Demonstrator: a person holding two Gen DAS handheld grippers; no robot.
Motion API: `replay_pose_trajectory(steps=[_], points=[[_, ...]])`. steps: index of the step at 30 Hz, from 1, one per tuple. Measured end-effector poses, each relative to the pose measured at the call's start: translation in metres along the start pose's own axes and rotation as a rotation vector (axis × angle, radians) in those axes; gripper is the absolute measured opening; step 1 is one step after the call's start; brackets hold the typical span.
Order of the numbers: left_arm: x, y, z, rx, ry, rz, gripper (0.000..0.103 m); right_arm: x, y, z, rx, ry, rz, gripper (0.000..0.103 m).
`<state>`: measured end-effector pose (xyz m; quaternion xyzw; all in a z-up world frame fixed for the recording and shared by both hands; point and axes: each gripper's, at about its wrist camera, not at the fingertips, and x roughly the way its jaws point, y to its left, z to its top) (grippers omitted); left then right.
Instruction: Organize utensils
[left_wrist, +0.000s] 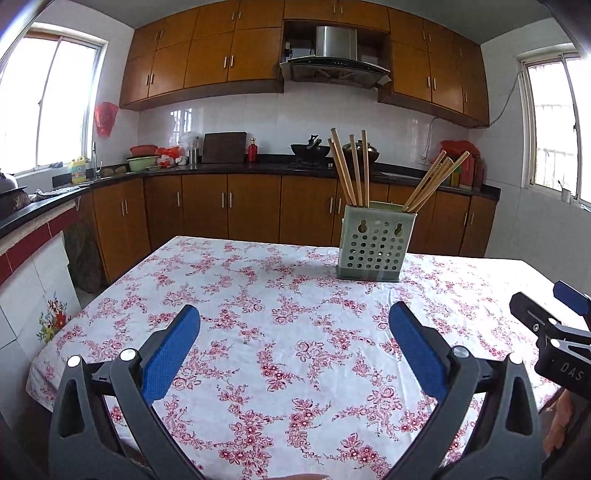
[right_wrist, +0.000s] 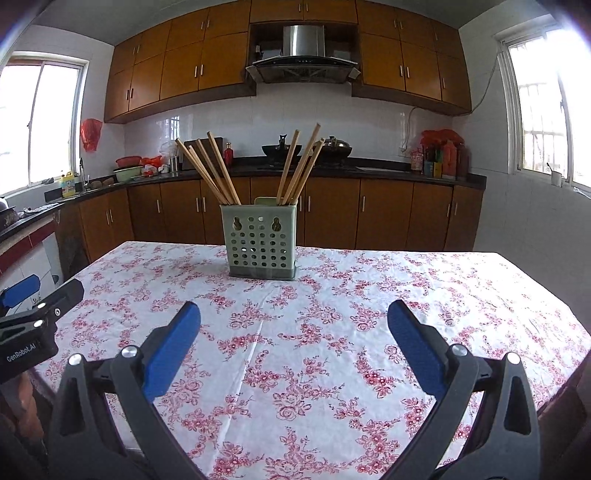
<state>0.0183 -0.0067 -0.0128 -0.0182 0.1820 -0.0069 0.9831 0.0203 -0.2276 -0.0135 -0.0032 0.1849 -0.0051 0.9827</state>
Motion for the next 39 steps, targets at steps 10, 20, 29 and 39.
replay_pose_trajectory(steps=[10, 20, 29, 39], points=[[-0.0014, 0.0000, 0.0007, -0.003, 0.001, 0.001, 0.101, -0.0012, -0.0038, -0.0025, 0.009, 0.004, -0.003, 0.099], [-0.0014, -0.0010, -0.0001, -0.006, 0.007, -0.002, 0.101, -0.0005, -0.0053, -0.0039, 0.014, 0.007, -0.001, 0.099], [-0.0013, -0.0007, -0.0001, -0.007, 0.010, -0.002, 0.101, -0.0006, -0.0055, -0.0039, 0.016, 0.007, -0.002, 0.099], [-0.0016, -0.0003, -0.0010, -0.008, 0.012, -0.004, 0.101, -0.0007, -0.0055, -0.0040, 0.016, 0.007, -0.001, 0.099]])
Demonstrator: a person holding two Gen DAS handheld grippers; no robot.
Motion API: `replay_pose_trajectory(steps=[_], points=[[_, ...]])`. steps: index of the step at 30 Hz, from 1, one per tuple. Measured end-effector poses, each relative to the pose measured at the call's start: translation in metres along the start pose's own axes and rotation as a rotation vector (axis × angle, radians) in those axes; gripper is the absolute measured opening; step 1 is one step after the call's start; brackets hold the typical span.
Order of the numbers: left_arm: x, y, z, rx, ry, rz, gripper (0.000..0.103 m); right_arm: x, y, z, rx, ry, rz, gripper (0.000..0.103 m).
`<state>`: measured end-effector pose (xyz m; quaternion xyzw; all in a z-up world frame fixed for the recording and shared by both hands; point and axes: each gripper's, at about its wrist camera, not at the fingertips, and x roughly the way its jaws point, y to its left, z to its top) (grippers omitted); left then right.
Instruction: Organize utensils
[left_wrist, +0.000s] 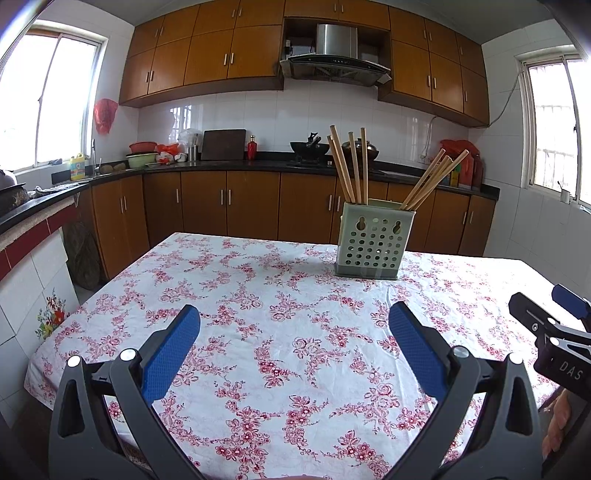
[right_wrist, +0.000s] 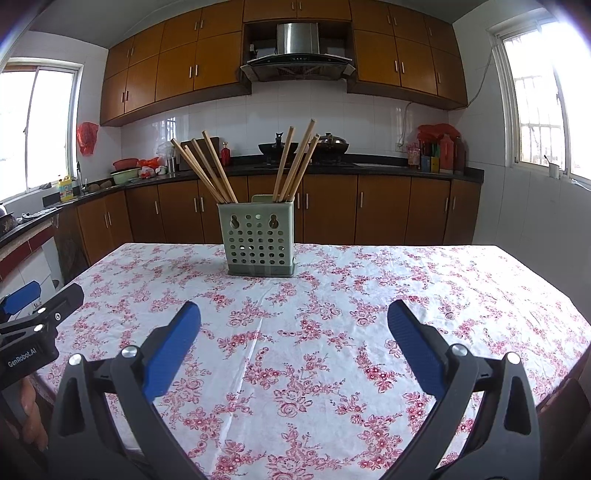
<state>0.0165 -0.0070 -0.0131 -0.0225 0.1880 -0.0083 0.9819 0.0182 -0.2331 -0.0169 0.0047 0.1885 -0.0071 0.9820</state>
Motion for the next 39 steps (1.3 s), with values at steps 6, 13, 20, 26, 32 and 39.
replay_pose_trajectory(steps=[6, 13, 20, 26, 32, 39], points=[[-0.0001, 0.0001, 0.0001, 0.001, -0.002, 0.002, 0.101, 0.0003, 0.0004, 0.0002, 0.001, 0.000, 0.000, 0.099], [0.0000, -0.0004, 0.0001, 0.001, -0.001, 0.000, 0.101, 0.0007, 0.0049, -0.0014, 0.007, 0.004, -0.004, 0.099], [0.0000, -0.0004, 0.0000, 0.000, 0.000, -0.001, 0.101, 0.0005, 0.0053, -0.0012, 0.007, 0.003, -0.003, 0.099], [0.0000, -0.0021, -0.0001, 0.003, 0.001, -0.003, 0.101, 0.0007, 0.0044, -0.0009, 0.008, 0.003, -0.003, 0.099], [0.0002, -0.0017, 0.0001, 0.002, 0.002, -0.002, 0.101, 0.0008, 0.0052, -0.0008, 0.009, 0.004, -0.003, 0.099], [0.0006, -0.0019, -0.0005, -0.001, 0.003, -0.001, 0.101, 0.0011, 0.0055, -0.0006, 0.010, 0.004, -0.003, 0.099]])
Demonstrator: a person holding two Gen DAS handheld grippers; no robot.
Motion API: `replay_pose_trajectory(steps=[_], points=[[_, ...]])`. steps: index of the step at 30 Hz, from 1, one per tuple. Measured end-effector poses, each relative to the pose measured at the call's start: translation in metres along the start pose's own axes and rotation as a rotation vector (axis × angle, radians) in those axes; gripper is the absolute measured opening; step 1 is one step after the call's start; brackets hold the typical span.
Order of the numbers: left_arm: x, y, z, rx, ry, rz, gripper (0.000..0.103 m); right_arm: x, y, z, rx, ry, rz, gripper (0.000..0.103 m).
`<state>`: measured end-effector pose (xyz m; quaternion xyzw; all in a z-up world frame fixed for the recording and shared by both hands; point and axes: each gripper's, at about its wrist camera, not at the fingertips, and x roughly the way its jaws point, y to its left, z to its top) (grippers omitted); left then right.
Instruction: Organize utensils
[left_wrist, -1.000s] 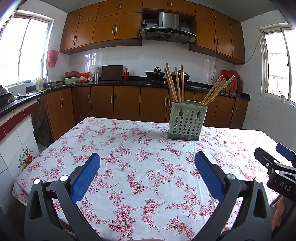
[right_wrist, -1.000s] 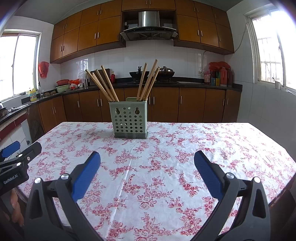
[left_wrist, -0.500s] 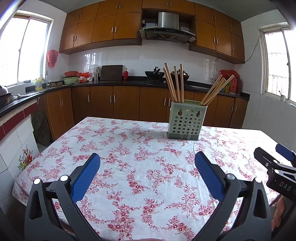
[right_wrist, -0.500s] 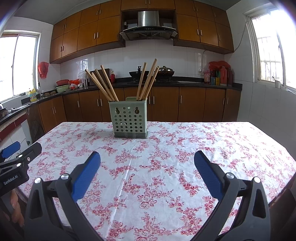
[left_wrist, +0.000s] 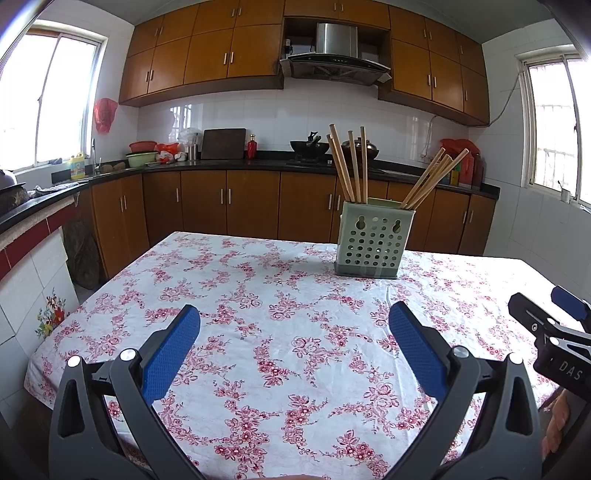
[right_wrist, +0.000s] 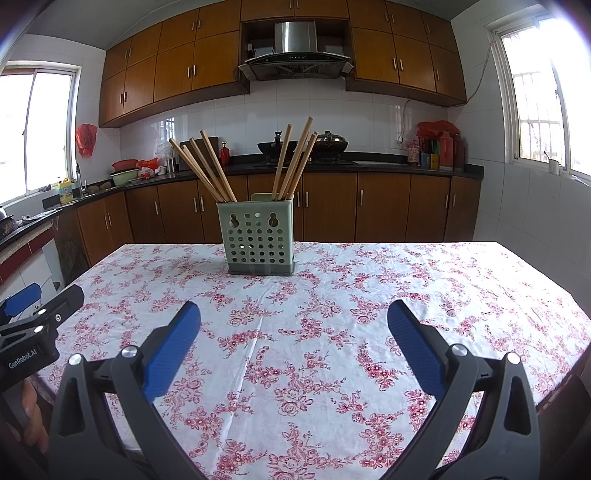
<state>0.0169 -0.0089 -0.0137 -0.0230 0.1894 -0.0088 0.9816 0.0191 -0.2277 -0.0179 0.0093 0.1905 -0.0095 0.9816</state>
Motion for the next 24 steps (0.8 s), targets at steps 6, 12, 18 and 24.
replay_pose_trajectory(steps=[6, 12, 18, 24], points=[[0.0002, 0.0000, 0.0002, 0.000, 0.001, 0.000, 0.101, -0.0001, 0.0017, 0.0000, 0.000, -0.001, 0.000, 0.099], [0.0003, -0.0008, -0.0006, -0.003, 0.002, 0.002, 0.101, 0.0002, 0.0039, -0.0001, 0.001, 0.000, -0.001, 0.099], [0.0007, -0.0017, -0.0002, -0.005, 0.004, 0.000, 0.101, 0.0004, 0.0042, 0.0001, 0.002, 0.000, -0.002, 0.099], [0.0012, -0.0024, 0.0007, -0.006, 0.010, 0.004, 0.101, 0.0003, 0.0053, 0.0000, 0.003, 0.000, -0.002, 0.099]])
